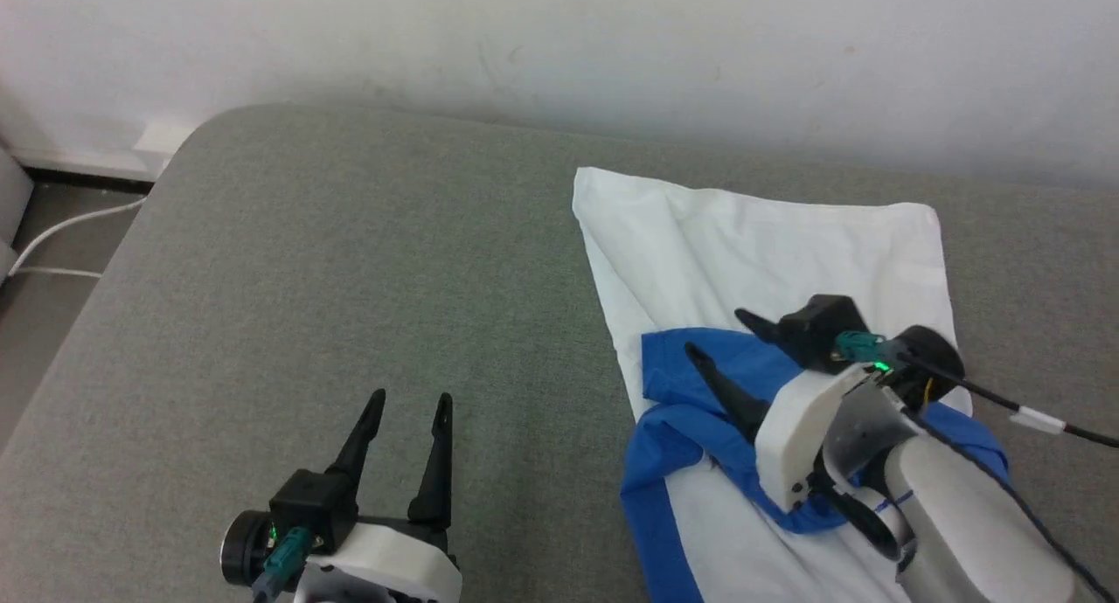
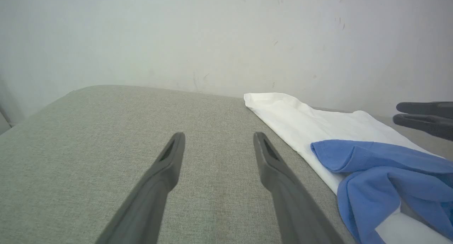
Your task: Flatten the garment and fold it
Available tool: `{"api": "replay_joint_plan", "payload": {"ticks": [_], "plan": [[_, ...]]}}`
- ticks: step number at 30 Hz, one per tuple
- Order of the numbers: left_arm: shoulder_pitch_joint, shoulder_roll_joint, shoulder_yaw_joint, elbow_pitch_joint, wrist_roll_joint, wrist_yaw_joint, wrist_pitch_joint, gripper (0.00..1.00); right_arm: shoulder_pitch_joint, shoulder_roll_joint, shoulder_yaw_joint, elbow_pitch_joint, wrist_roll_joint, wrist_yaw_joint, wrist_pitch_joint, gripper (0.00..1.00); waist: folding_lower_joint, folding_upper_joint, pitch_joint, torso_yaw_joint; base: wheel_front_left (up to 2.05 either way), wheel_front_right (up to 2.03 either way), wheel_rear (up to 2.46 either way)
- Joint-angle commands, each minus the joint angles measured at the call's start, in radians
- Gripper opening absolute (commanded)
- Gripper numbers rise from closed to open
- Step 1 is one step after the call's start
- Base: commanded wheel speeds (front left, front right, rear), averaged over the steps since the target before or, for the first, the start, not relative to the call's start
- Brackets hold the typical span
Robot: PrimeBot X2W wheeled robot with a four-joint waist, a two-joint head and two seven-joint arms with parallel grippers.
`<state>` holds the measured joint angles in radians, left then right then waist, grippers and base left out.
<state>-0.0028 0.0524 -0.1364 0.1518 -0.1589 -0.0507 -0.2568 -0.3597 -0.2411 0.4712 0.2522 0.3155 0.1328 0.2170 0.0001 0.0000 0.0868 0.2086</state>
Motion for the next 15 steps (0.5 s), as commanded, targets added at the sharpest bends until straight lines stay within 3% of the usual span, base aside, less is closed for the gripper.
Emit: {"api": "replay_joint_plan", "payload": {"ticks": [1, 10, 15], "plan": [[-0.011, -0.002, 0.003, -0.002, -0.010, -0.004, -0.005, 1.00, -0.015, -0.020, -0.017, -0.021, 0.011, -0.002, -0.031, 1.00, -0.0001, 0.0000, -0.034, -0.039, 0.00, 0.00, 0.00], [-0.008, -0.002, 0.013, -0.044, -0.064, 0.003, -0.005, 1.00, 0.028, -0.109, -0.243, -0.086, -0.066, -0.002, -0.217, 1.00, -0.0001, 0.0000, -0.072, -0.118, 0.00, 0.00, 0.00], [-0.002, -0.002, 0.018, -0.051, -0.080, 0.006, -0.005, 1.00, 0.114, -0.082, -0.387, -0.118, -0.099, -0.002, -0.318, 1.00, -0.0001, 0.0000, -0.080, -0.152, 0.00, 0.00, 0.00]]}}
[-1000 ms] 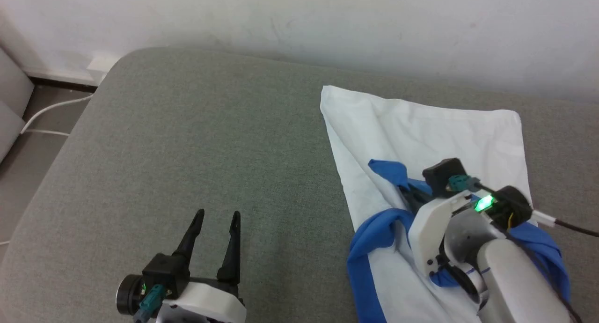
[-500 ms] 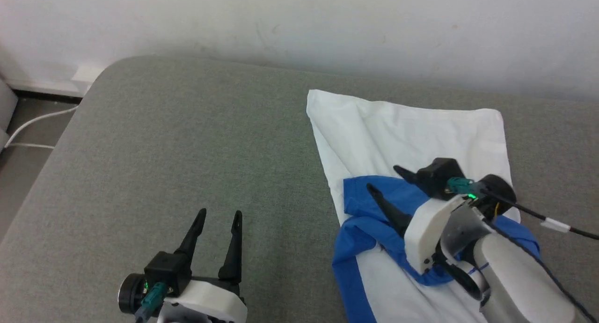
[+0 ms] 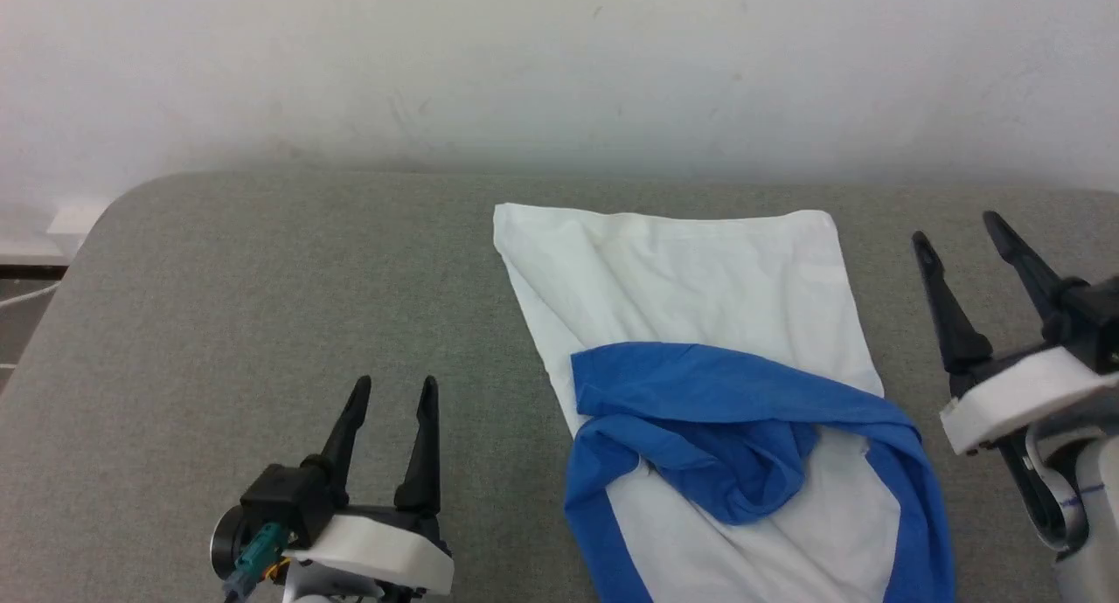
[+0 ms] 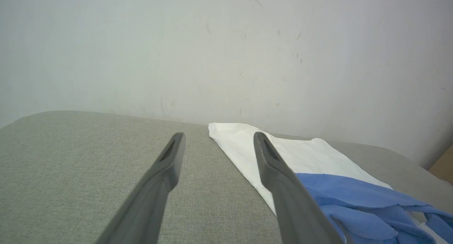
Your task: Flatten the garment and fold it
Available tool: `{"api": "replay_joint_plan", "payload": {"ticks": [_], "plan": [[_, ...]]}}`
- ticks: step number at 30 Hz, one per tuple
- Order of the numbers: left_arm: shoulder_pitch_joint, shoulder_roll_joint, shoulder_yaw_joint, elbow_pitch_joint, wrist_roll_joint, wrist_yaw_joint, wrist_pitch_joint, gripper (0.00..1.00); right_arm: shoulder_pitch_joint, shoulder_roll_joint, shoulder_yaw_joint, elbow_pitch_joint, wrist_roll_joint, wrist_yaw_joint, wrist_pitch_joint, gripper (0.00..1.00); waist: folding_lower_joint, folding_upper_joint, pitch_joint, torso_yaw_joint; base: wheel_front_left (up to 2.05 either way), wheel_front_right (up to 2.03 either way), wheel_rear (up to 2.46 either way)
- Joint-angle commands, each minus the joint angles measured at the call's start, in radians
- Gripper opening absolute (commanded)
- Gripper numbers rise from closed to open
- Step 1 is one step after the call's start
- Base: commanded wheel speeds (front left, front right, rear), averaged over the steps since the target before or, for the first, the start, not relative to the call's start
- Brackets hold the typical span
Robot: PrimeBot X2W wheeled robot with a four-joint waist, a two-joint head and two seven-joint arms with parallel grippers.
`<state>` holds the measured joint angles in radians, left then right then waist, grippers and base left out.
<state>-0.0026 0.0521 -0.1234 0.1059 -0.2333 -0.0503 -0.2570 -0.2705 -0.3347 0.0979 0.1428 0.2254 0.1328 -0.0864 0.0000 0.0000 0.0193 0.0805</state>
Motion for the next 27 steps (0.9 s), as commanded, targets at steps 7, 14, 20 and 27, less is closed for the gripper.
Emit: {"api": "replay_joint_plan", "payload": {"ticks": [7, 14, 20, 27], "plan": [[0.002, -0.002, 0.011, -0.005, -0.025, 0.008, -0.005, 1.00, 0.175, 0.119, -0.156, -0.101, -0.061, -0.002, -0.111, 1.00, 0.0000, 0.0000, -0.003, -0.060, 0.00, 0.00, 0.00], [-0.018, -0.001, 0.015, 0.019, -0.012, 0.004, -0.005, 1.00, 0.266, 0.215, -0.187, -0.175, -0.101, -0.002, -0.147, 1.00, 0.0000, 0.0000, 0.035, -0.099, 0.00, 0.00, 0.00], [-0.099, 0.029, 0.010, 0.080, 0.000, -0.009, 0.035, 1.00, 0.270, 0.245, -0.173, -0.205, -0.106, -0.002, -0.150, 1.00, 0.0000, 0.0000, 0.102, -0.139, 0.00, 0.00, 0.00], [-0.369, 0.128, -0.002, 0.169, -0.008, -0.043, 0.304, 1.00, 0.242, 0.262, -0.144, -0.228, -0.102, -0.002, -0.150, 1.00, 0.0000, 0.0000, 0.239, -0.220, 0.00, 0.00, 0.00]]}}
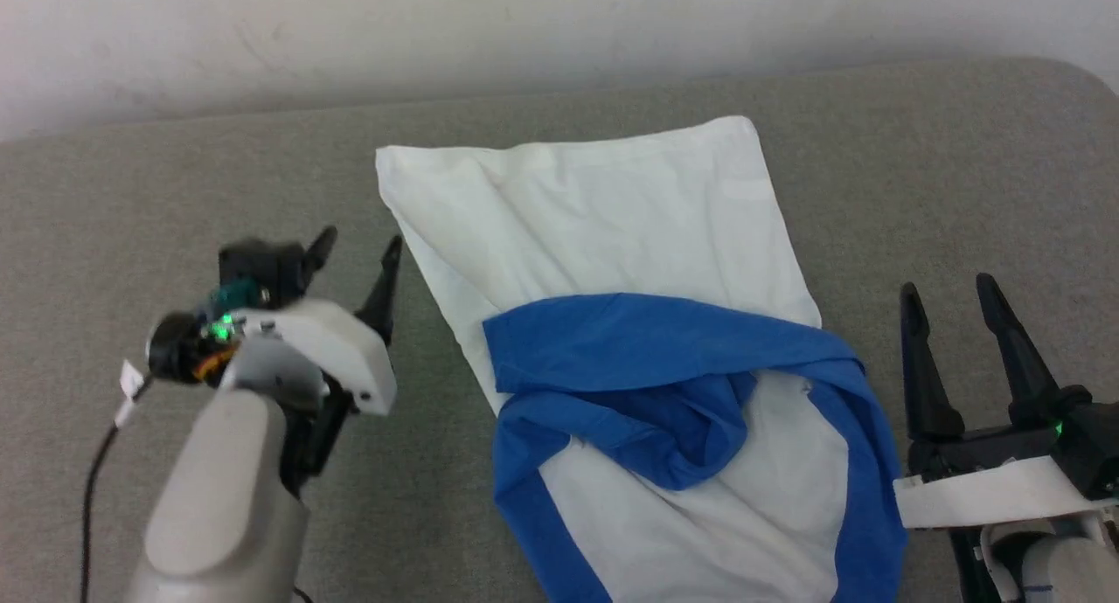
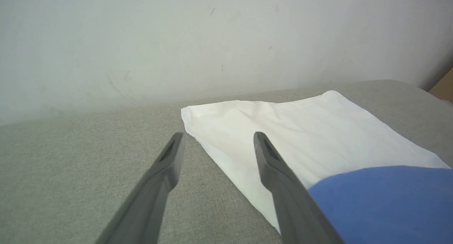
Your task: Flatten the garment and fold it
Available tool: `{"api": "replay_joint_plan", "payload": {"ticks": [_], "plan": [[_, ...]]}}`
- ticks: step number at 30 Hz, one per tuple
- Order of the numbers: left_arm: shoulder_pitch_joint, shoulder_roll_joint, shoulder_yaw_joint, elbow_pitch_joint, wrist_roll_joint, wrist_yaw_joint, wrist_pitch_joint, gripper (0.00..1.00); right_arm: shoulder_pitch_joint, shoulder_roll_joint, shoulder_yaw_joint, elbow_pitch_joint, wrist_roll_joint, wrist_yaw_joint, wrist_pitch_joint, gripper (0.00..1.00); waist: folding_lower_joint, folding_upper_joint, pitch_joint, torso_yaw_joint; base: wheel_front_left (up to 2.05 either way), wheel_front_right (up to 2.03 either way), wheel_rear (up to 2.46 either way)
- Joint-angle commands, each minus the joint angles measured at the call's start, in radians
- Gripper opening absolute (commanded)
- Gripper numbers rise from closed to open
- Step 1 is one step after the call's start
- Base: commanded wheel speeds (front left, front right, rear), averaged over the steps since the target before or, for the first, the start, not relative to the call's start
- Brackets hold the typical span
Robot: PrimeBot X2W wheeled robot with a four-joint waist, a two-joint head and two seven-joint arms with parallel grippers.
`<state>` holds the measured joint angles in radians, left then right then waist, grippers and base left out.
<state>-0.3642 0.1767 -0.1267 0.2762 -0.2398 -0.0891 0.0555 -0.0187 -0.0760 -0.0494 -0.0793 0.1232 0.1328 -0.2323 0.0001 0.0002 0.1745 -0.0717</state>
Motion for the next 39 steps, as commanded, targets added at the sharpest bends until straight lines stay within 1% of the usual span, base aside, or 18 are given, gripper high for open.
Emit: {"api": "replay_joint_plan", "payload": {"ticks": [1, 4, 8, 12, 15, 18, 21, 27, 29, 30, 31, 33, 35, 37, 39], "plan": [[-0.054, 0.019, -0.002, 0.016, -0.008, -0.011, 0.042, 1.00, -0.016, 0.005, 0.008, -0.007, 0.002, -0.002, -0.005, 1.00, -0.0001, -0.0002, 0.103, -0.081, 0.00, 0.00, 0.00], [-0.196, 0.072, -0.022, 0.075, -0.031, -0.028, 0.187, 1.00, -0.037, 0.011, 0.017, -0.005, 0.008, -0.002, -0.010, 1.00, -0.0001, -0.0002, 0.152, -0.118, 0.00, 0.00, 0.00], [-0.372, 0.150, -0.057, 0.171, -0.073, -0.039, 0.367, 1.00, -0.067, 0.018, 0.040, 0.004, 0.020, -0.002, -0.018, 1.00, -0.0001, -0.0002, 0.210, -0.170, 0.00, 0.00, 0.00], [-0.503, 0.215, -0.102, 0.266, -0.134, -0.041, 0.537, 1.00, -0.091, 0.023, 0.056, 0.018, 0.028, -0.002, -0.024, 1.00, -0.0001, -0.0002, 0.247, -0.210, 0.00, 0.00, 0.00], [-0.574, 0.264, -0.138, 0.317, -0.176, -0.041, 0.630, 1.00, -0.104, 0.024, 0.061, 0.028, 0.037, -0.002, -0.027, 1.00, -0.0001, -0.0002, 0.266, -0.233, 0.00, 0.00, 0.00], [-0.625, 0.311, -0.159, 0.366, -0.175, -0.041, 0.670, 1.00, -0.111, 0.025, 0.061, 0.034, 0.045, -0.002, -0.029, 1.00, -0.0001, -0.0002, 0.282, -0.248, 0.00, 0.00, 0.00], [-0.648, 0.338, -0.170, 0.411, -0.155, -0.037, 0.678, 1.00, -0.117, 0.025, 0.062, 0.029, 0.059, -0.002, -0.029, 1.00, -0.0001, -0.0002, 0.291, -0.257, 0.00, 0.00, 0.00], [-0.653, 0.343, -0.174, 0.465, -0.152, -0.026, 0.658, 1.00, -0.123, 0.026, 0.060, 0.021, 0.069, -0.002, -0.029, 1.00, -0.0001, -0.0002, 0.306, -0.259, 0.00, 0.00, 0.00], [-0.648, 0.339, -0.177, 0.482, -0.159, -0.026, 0.670, 1.00, -0.124, 0.026, 0.054, 0.019, 0.066, -0.002, -0.029, 1.00, -0.0001, -0.0002, 0.309, -0.254, 0.00, 0.00, 0.00], [-0.645, 0.334, -0.181, 0.489, -0.167, -0.028, 0.682, 0.62, -0.125, 0.026, 0.051, 0.018, 0.062, -0.002, -0.029, 1.00, -0.0001, -0.0002, 0.310, -0.251, 0.00, 0.00, 0.00], [-0.642, 0.329, -0.184, 0.492, -0.177, -0.030, 0.693, 0.00, -0.127, 0.026, 0.048, 0.018, 0.056, -0.002, -0.029, 1.00, -0.0001, -0.0002, 0.310, -0.247, 0.00, 0.00, 0.00], [-0.641, 0.321, -0.191, 0.484, -0.192, -0.034, 0.690, 0.00, -0.131, 0.026, 0.037, 0.019, 0.042, -0.002, -0.029, 1.00, -0.0001, -0.0002, 0.307, -0.234, 0.00, 0.00, 0.00], [-0.645, 0.314, -0.195, 0.468, -0.194, -0.035, 0.650, 0.00, -0.140, 0.018, 0.027, 0.022, 0.038, -0.002, -0.029, 1.00, -0.0001, -0.0002, 0.299, -0.218, 0.00, 0.00, 0.00], [-0.652, 0.303, -0.199, 0.458, -0.192, -0.036, 0.604, 0.00, -0.158, -0.018, 0.030, 0.021, 0.040, -0.002, -0.004, 1.00, -0.0001, -0.0002, 0.288, -0.198, 0.00, 0.00, 0.00], [-0.658, 0.290, -0.209, 0.444, -0.184, -0.036, 0.556, 0.00, -0.186, -0.074, 0.047, 0.016, 0.055, -0.002, 0.057, 1.00, -0.0001, -0.0002, 0.277, -0.176, 0.00, 0.00, 0.00]]}}
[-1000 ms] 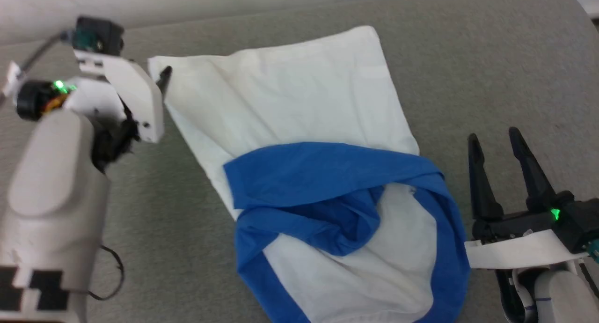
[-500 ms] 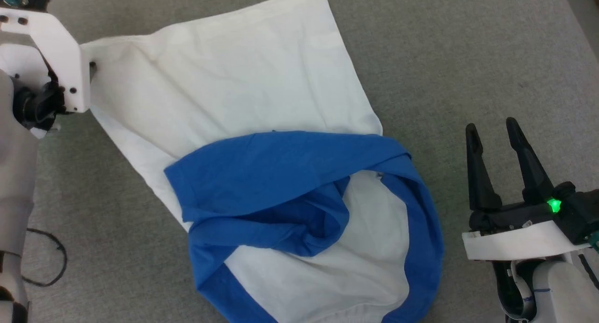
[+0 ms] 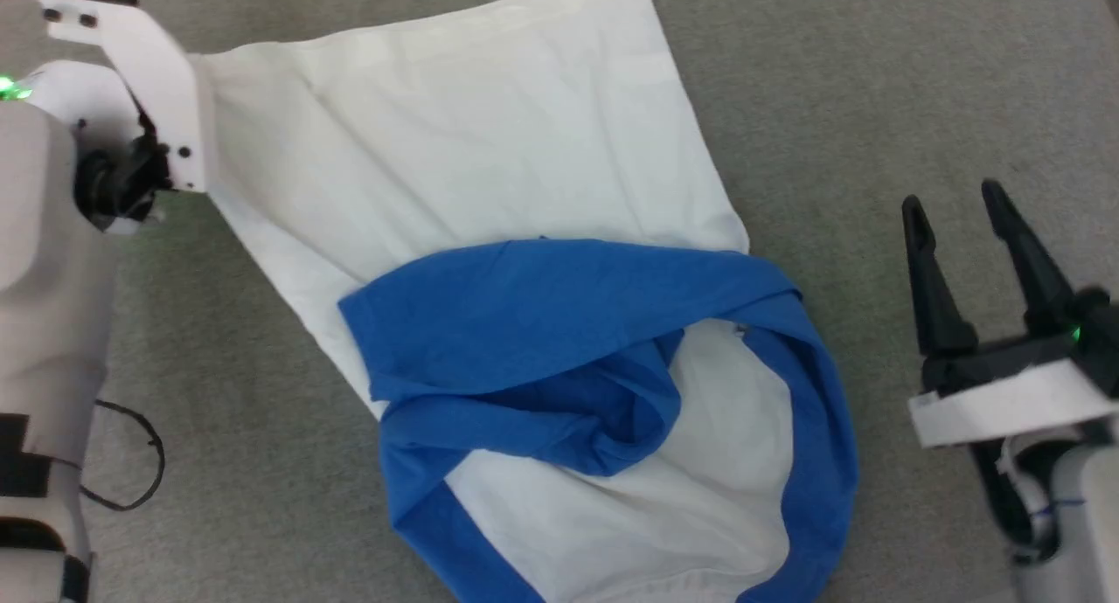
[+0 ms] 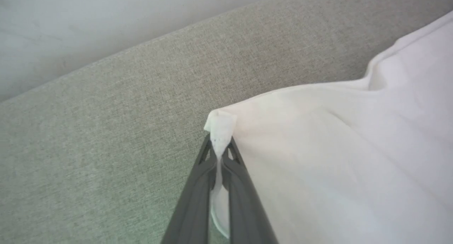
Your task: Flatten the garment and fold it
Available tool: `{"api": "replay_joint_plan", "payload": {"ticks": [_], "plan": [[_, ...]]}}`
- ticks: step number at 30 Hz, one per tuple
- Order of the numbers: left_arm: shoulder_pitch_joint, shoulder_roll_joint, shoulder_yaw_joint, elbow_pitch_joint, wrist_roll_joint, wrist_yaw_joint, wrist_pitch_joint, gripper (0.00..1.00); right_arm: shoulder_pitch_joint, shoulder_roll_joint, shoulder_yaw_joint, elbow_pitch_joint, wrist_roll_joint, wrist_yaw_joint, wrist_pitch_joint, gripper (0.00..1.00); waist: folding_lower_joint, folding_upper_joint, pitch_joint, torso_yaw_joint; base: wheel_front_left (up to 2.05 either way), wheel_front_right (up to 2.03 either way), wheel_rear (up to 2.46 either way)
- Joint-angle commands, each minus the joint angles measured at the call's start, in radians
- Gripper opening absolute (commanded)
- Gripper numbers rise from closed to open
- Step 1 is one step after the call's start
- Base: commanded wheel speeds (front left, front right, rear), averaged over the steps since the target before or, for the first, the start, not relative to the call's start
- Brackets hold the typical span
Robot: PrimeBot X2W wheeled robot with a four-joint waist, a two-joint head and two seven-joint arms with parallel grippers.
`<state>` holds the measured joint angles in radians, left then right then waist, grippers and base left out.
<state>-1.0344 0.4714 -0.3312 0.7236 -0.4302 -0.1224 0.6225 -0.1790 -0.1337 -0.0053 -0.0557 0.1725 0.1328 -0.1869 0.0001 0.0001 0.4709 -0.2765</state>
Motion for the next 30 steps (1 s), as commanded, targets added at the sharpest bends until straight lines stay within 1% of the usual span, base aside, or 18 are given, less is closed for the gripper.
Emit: {"api": "replay_joint_plan", "payload": {"ticks": [1, 3, 8, 11, 14, 17, 22, 27, 28, 30], "plan": [[0.009, -0.012, -0.011, -0.009, 0.010, -0.003, -0.030, 0.00, -0.044, -0.051, 0.016, -0.012, 0.014, -0.002, 0.052, 1.00, -0.0001, -0.0001, -0.023, 0.042, 0.00, 0.00, 0.00], [0.003, -0.028, -0.025, -0.023, 0.013, -0.004, -0.066, 0.00, -0.091, -0.126, 0.052, -0.016, 0.047, -0.002, 0.151, 1.00, -0.0001, -0.0001, -0.027, 0.070, 0.00, 0.00, 0.00], [-0.002, -0.069, -0.080, -0.080, 0.004, -0.007, -0.154, 0.00, -0.262, -0.309, 0.165, 0.001, 0.194, -0.002, 0.418, 1.00, -0.0001, -0.0001, -0.014, 0.150, 0.00, 0.00, 0.00], [-0.006, -0.090, -0.117, -0.121, -0.003, -0.008, -0.205, 0.00, -0.387, -0.399, 0.243, 0.053, 0.284, -0.002, 0.549, 1.00, -0.0001, -0.0001, 0.007, 0.202, 0.00, 0.00, 0.00], [-0.009, -0.108, -0.157, -0.166, -0.014, -0.008, -0.246, 0.00, -0.511, -0.462, 0.311, 0.130, 0.348, -0.002, 0.650, 1.00, -0.0001, -0.0001, 0.031, 0.252, 0.00, 0.00, 0.00], [-0.012, -0.126, -0.193, -0.211, -0.021, -0.008, -0.279, 0.00, -0.628, -0.509, 0.383, 0.207, 0.379, -0.002, 0.718, 1.00, -0.0001, -0.0001, 0.054, 0.301, 0.00, 0.00, 0.00], [-0.019, -0.154, -0.241, -0.276, -0.031, -0.008, -0.316, 0.00, -0.782, -0.556, 0.492, 0.335, 0.417, -0.002, 0.786, 1.00, -0.0001, -0.0001, 0.091, 0.371, 0.00, 0.00, 0.00], [-0.031, -0.182, -0.275, -0.317, -0.036, -0.008, -0.339, 0.00, -0.895, -0.576, 0.566, 0.458, 0.434, -0.002, 0.805, 1.00, -0.0001, -0.0001, 0.123, 0.428, 0.00, 0.00, 0.00], [-0.031, -0.182, -0.275, -0.317, -0.036, -0.008, -0.339, 0.00, -0.895, -0.576, 0.566, 0.458, 0.434, -0.002, 0.805, 1.00, -0.0001, -0.0001, 0.123, 0.428, 0.00, 0.00, 0.00], [-0.037, -0.192, -0.285, -0.327, -0.039, -0.008, -0.347, 0.00, -0.926, -0.575, 0.588, 0.504, 0.438, -0.002, 0.803, 1.00, -0.0001, -0.0001, 0.134, 0.444, 0.00, 0.00, 0.00]]}}
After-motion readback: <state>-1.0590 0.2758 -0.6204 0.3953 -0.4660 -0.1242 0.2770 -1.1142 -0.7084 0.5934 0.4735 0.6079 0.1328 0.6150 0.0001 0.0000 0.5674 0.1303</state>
